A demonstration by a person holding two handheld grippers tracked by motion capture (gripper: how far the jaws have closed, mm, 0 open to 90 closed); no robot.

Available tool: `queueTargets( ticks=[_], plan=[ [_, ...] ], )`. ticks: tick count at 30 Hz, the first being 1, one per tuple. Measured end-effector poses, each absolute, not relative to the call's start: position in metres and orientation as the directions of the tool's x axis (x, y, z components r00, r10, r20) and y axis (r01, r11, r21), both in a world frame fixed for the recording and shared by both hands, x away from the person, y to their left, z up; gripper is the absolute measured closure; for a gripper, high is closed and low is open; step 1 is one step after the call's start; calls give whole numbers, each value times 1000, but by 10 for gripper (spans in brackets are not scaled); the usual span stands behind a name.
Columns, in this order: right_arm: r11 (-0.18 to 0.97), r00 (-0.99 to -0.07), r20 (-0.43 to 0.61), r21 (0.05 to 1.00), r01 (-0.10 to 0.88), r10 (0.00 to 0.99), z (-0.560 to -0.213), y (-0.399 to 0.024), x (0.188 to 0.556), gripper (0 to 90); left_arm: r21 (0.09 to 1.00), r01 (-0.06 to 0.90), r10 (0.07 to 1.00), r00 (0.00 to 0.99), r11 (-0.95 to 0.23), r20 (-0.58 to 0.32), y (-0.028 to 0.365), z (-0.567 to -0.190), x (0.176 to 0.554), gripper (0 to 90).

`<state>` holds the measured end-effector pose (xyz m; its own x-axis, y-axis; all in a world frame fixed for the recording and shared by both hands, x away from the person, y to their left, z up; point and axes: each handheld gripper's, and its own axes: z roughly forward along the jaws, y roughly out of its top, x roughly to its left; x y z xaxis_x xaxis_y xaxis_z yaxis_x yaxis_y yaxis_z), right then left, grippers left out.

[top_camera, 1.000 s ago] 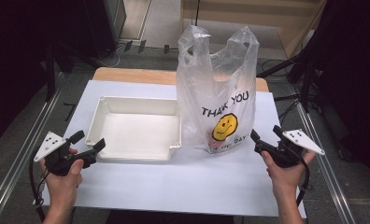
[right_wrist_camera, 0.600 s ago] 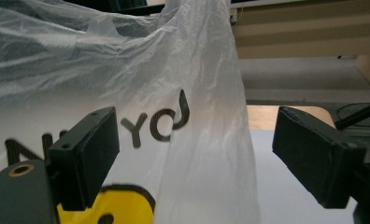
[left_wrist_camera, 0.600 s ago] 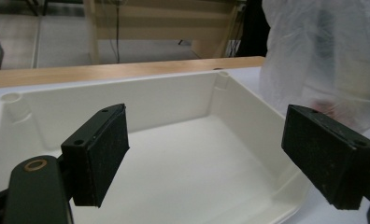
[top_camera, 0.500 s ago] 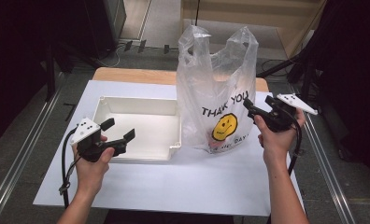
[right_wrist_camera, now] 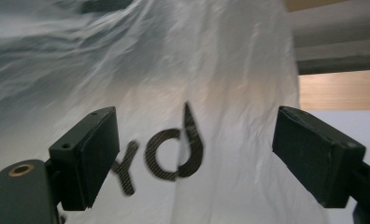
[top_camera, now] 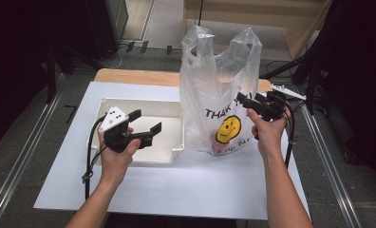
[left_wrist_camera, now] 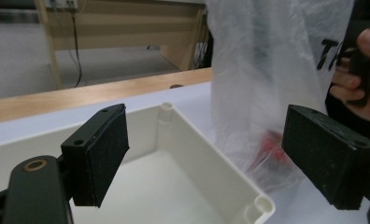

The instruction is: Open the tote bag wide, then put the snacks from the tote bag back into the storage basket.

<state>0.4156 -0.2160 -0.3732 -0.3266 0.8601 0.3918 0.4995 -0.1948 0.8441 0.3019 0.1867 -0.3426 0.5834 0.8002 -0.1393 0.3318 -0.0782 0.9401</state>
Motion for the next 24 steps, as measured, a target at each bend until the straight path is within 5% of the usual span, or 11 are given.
queueTargets(
  ticks=[6, 9, 24],
  plan=[
    [-152, -438, 370, 876, 457, 820, -378, -212, 400, 724, 939, 326, 770, 624, -106, -130, 154, -336, 314, 141],
    [-153, -493, 385, 881, 447, 780, -377, -216, 392, 881, 937, 333, 756, 638, -102, -144, 141, -334, 318, 140],
    [-84, -554, 289, 927, 366, 781, -376, -207, 358, 900, 921, 378, 752, 634, -98, -180, 100, -334, 347, 140]
  ],
)
